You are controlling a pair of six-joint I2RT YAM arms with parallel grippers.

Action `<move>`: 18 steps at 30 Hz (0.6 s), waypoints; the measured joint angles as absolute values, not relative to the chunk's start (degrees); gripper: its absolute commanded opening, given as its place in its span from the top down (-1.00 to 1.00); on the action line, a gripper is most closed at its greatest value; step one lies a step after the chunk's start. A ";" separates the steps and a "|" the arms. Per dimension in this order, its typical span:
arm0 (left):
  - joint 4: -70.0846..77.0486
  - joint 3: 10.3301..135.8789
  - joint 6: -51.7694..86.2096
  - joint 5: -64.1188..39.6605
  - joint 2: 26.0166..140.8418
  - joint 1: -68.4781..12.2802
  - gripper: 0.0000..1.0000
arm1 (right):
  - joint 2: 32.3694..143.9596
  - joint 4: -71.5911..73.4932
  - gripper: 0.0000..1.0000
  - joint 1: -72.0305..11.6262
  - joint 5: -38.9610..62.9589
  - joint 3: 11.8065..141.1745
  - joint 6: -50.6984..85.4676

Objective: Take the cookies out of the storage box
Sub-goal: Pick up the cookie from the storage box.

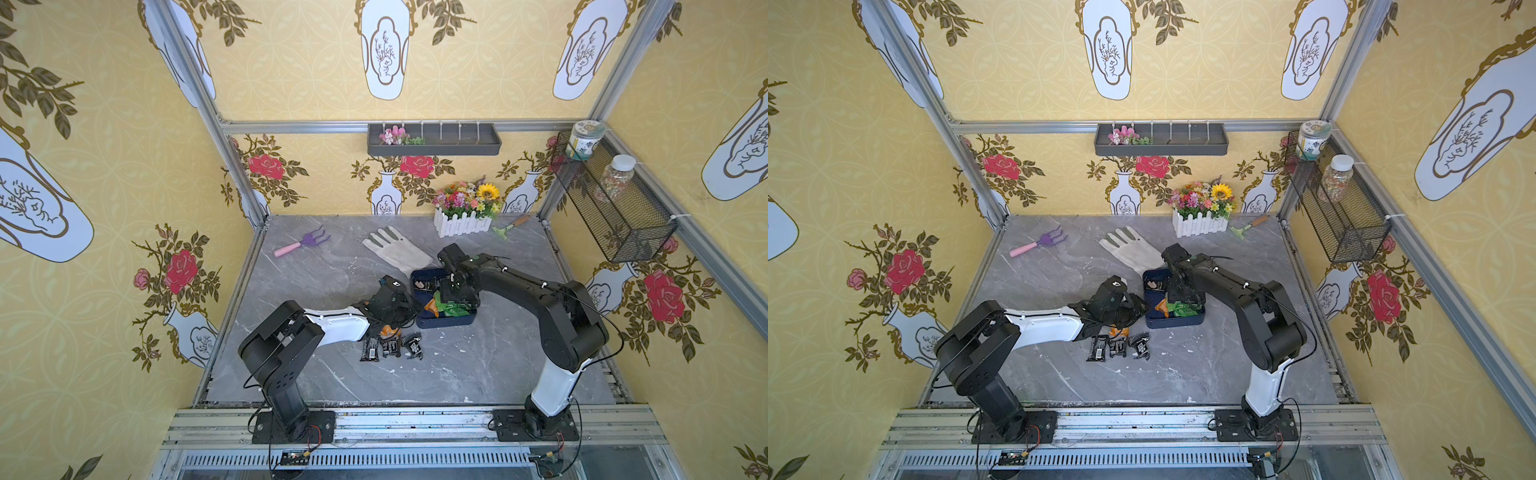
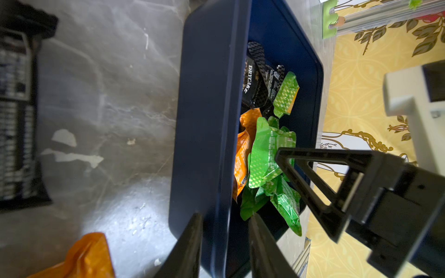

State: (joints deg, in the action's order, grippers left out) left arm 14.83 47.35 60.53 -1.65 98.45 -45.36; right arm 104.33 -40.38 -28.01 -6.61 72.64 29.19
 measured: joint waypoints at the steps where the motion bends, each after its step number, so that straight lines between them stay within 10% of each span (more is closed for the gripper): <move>1: 14.63 47.46 60.53 -1.61 98.45 -45.39 0.30 | 105.10 -40.25 -0.31 -28.01 -6.24 73.01 28.80; 18: 13.56 47.99 60.47 -1.32 98.45 -45.43 0.37 | 108.36 -37.47 0.16 -27.38 -5.63 74.00 28.03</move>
State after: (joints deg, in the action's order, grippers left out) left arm 13.56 47.99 60.47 -1.32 98.45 -45.43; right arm 108.36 -37.47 -27.38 -5.63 74.00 28.03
